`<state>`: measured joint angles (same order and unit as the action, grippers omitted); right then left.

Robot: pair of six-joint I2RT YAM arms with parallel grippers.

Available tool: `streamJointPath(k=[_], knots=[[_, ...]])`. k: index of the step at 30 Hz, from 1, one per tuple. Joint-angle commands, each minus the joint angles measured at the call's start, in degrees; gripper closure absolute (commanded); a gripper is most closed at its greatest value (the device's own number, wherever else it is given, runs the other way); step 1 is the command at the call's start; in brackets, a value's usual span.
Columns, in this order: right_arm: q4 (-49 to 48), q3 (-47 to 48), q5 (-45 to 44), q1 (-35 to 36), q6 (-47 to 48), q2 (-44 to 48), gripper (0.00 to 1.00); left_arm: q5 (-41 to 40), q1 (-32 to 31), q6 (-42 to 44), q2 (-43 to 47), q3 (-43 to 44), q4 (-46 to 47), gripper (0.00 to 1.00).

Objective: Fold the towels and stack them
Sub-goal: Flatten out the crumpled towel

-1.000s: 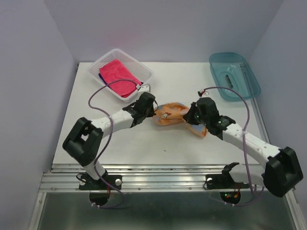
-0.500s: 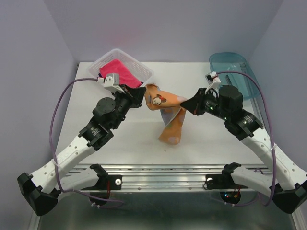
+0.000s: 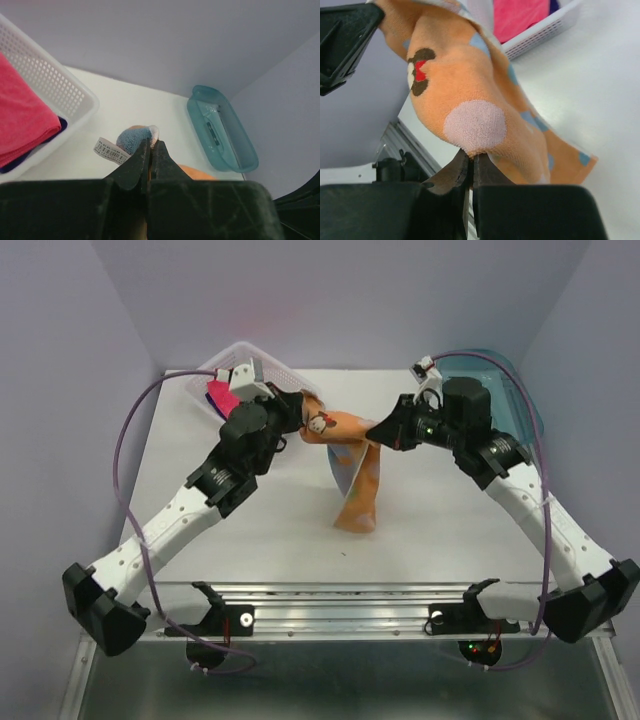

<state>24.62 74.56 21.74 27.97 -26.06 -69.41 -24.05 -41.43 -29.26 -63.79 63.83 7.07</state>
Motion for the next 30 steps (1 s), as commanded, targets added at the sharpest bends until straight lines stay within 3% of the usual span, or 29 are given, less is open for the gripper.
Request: streamJointPath(k=[1, 3, 7, 8, 11, 13, 15, 17, 18, 21, 22, 23, 26, 27, 28, 29, 30], knots=[[-2.12, 11.78, 6.98, -12.27, 2.50, -10.09, 0.99, 4.70, 6.86, 3.76, -11.33, 13.63, 1.89, 1.00], [-0.73, 17.69, 10.41, -16.52, 4.78, -14.68, 0.99, 8.04, 9.08, 4.47, -15.91, 19.28, 1.46, 1.00], [6.29, 38.24, 20.43, -23.12, 8.21, -26.89, 0.99, 13.76, 10.67, 7.01, -26.02, 37.88, -3.88, 1.00], [7.62, 47.25, 20.62, -23.39, 9.44, -28.57, 0.99, 14.55, 10.67, 7.80, -26.64, 39.68, -4.08, 1.00], [11.84, 58.46, 23.34, -23.66, 10.33, -32.36, 0.99, 15.18, 10.76, 8.42, -26.56, 43.21, -3.91, 1.00], [12.90, 58.25, 24.40, -23.66, 10.42, -31.94, 0.99, 15.79, 10.76, 8.25, -25.43, 43.22, -3.99, 1.00], [11.86, 53.43, 23.97, -23.66, 10.51, -27.66, 0.99, 16.93, 10.76, 7.38, -24.28, 39.89, -3.82, 1.00], [9.66, 40.97, 21.95, -23.66, 10.33, -23.69, 0.99, 17.81, 10.76, 5.36, -21.83, 32.79, -2.86, 1.00], [8.44, 28.92, 21.60, -23.66, 9.11, -18.27, 0.98, 17.73, 10.76, 4.65, -19.64, 29.71, -2.33, 1.00], [-0.69, 7.42, 21.60, -23.75, 4.55, -8.94, 0.94, 17.64, 10.49, 0.44, -15.50, 14.34, 0.04, 1.00], [-3.76, 0.56, 20.55, -23.57, -1.30, -2.81, 0.94, 16.68, 10.49, -0.79, -12.53, 10.56, 0.22, 1.00], [-6.58, -13.25, 20.28, -23.31, -3.36, -0.32, 0.93, 15.80, 9.88, -3.67, -10.85, 2.43, -0.21, 1.00], [-3.46, -32.82, 17.11, -21.64, -8.21, 9.70, 0.88, 15.62, 9.61, -11.13, -2.25, -12.91, -2.66, 1.00], [-1.53, -36.12, 16.76, -21.20, -7.95, 12.51, 0.77, 16.66, 9.53, -11.61, -0.91, -18.25, -3.37, 1.00], [1.19, -38.07, 16.50, -21.20, -7.51, 14.63, 0.63, 16.58, 9.44, -11.96, 0.06, -18.31, -4.16, 1.00], [6.87, -39.13, 15.54, -21.11, -6.73, 18.74, 0.42, 15.80, 9.44, -13.10, 0.68, -20.66, -9.39, 0.93], [8.76, -39.41, 14.14, -21.20, -7.15, 20.17, 0.25, 14.83, 9.00, -14.41, 1.21, -21.29, -12.14, 0.62]])
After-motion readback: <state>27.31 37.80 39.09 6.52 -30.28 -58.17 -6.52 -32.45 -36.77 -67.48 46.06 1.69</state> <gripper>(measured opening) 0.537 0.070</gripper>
